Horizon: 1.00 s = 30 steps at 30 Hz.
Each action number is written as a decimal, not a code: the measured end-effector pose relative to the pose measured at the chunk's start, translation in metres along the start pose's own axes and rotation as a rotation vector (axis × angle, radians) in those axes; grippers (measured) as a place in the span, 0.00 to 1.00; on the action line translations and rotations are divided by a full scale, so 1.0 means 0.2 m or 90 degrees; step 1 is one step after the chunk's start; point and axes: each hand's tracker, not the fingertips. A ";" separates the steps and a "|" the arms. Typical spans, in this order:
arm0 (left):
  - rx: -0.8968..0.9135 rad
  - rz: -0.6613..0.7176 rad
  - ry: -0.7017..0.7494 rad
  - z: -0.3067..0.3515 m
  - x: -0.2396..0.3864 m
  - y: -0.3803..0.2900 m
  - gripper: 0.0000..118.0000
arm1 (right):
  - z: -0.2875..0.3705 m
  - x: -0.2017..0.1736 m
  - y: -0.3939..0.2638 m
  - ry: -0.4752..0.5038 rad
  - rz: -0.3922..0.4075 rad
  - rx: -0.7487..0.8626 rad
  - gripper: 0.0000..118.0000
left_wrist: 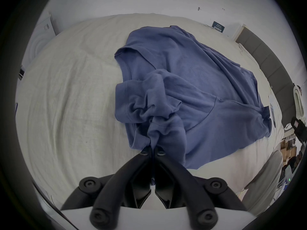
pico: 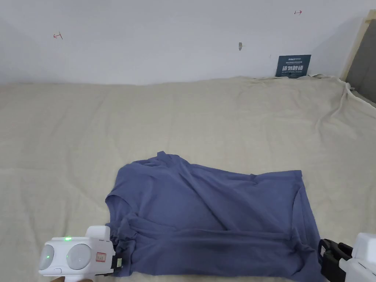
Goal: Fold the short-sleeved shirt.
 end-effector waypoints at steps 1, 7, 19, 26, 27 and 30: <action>0.008 0.001 -0.002 0.02 -0.01 -0.01 0.00 | -0.02 0.00 0.00 -0.003 0.002 -0.007 0.01; 0.045 0.008 -0.015 0.15 -0.03 0.02 0.00 | -0.16 0.01 -0.01 -0.030 0.010 -0.058 0.13; 0.069 0.013 -0.020 0.23 -0.07 0.02 0.00 | -0.48 0.10 -0.18 -0.075 -0.004 -0.205 0.87; 0.063 0.023 -0.011 0.20 -0.11 -0.02 0.00 | -0.50 0.10 -0.23 -0.038 -0.033 -0.217 0.15; 0.063 0.025 -0.009 0.20 -0.12 -0.03 0.00 | -0.48 0.10 -0.23 -0.038 -0.027 -0.211 0.06; 0.064 0.028 0.002 0.22 -0.14 -0.06 0.00 | -0.41 0.10 -0.20 -0.028 -0.013 -0.189 0.06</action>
